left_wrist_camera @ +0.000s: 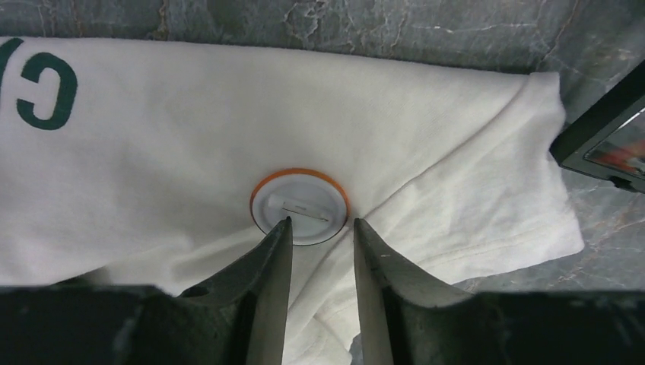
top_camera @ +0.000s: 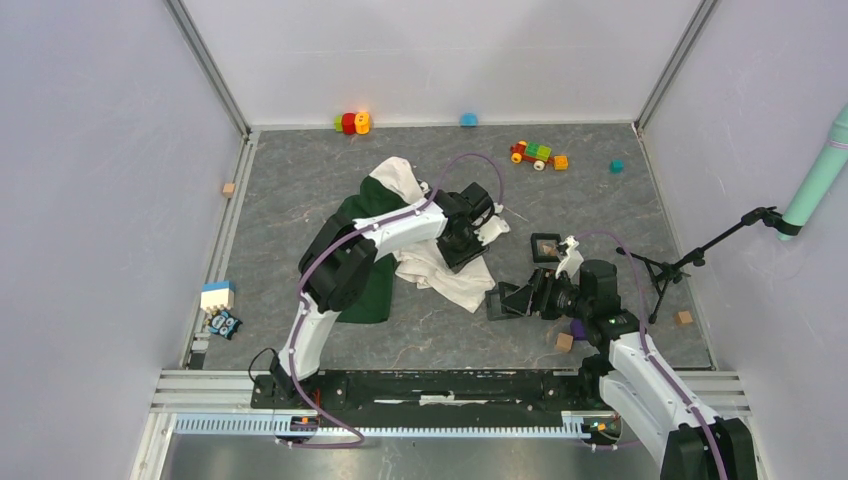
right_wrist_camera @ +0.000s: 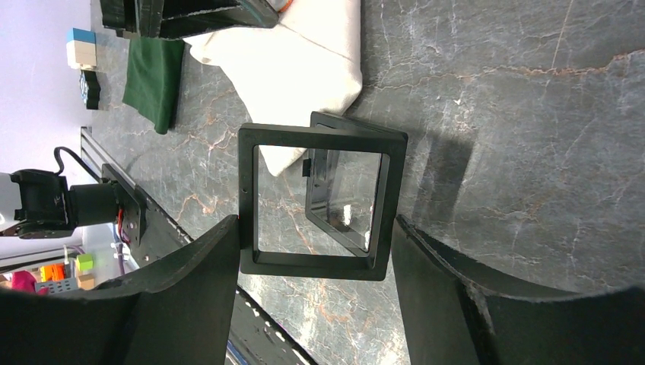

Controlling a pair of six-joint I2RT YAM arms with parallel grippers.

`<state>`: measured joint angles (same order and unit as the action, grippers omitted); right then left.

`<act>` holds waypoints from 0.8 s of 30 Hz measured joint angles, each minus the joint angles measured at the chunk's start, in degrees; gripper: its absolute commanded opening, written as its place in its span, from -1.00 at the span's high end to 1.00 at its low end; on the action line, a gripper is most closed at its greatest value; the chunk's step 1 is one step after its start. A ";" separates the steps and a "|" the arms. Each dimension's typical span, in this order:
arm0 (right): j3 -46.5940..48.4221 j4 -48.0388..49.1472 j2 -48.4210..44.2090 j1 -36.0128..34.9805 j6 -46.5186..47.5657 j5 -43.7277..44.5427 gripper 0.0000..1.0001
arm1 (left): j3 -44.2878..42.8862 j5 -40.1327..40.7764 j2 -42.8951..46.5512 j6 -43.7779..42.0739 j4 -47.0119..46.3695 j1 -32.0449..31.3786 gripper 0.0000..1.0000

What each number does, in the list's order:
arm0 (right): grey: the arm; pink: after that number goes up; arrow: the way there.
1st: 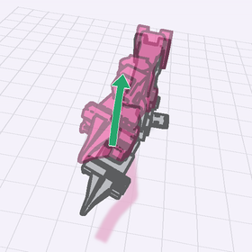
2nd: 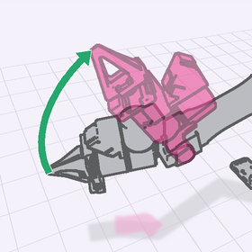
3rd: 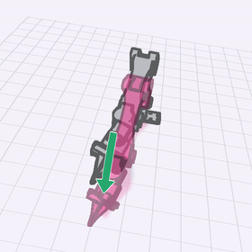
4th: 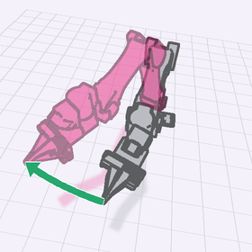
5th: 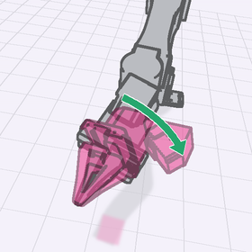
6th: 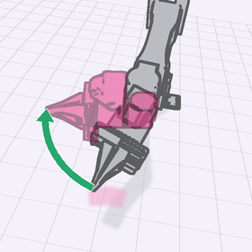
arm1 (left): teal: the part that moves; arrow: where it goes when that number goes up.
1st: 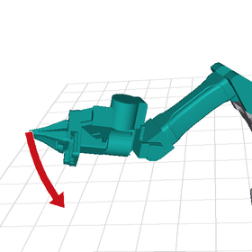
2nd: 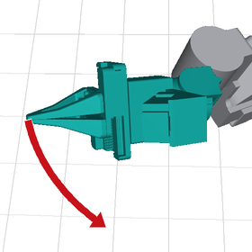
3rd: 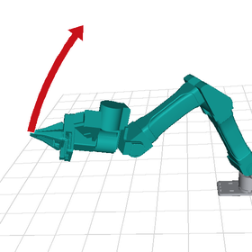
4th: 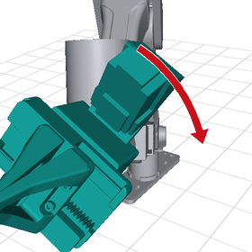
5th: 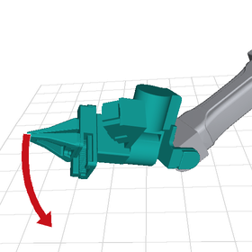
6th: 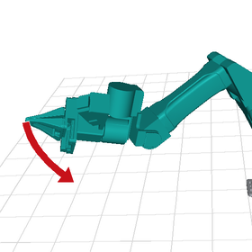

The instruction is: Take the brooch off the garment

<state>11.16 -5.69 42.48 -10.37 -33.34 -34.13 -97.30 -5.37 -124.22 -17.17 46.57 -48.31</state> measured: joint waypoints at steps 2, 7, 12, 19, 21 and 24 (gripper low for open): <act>0.00 0.00 -0.07 0.02 0.00 -0.13 -0.22 | 0.83 -2.19 0.52 0.92 -0.79 0.37 0.21; 0.02 -0.02 -0.07 0.07 0.00 -0.44 -0.22 | 8.63 -12.28 7.10 5.05 -5.07 2.64 0.22; 0.37 -0.02 -0.07 0.33 0.00 -0.68 -0.22 | 14.53 -18.58 14.05 10.05 -10.88 6.08 -0.31; 0.61 -0.07 -0.07 0.44 -0.02 -0.87 -0.21 | 18.62 -13.33 16.70 17.03 -16.24 5.14 -0.99; 0.79 -0.07 -0.15 0.44 -0.04 -0.90 -0.21 | 18.60 -8.81 16.70 19.02 -16.37 3.15 -0.98; 0.92 -0.09 -0.44 0.66 -0.09 -1.01 -0.21 | 17.75 -1.49 16.02 20.63 -15.69 -0.28 -0.97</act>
<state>12.08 -5.78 42.04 -9.72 -33.43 -35.14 -79.55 -6.85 -108.20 3.46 30.87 -48.60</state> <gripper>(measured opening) 0.715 0.992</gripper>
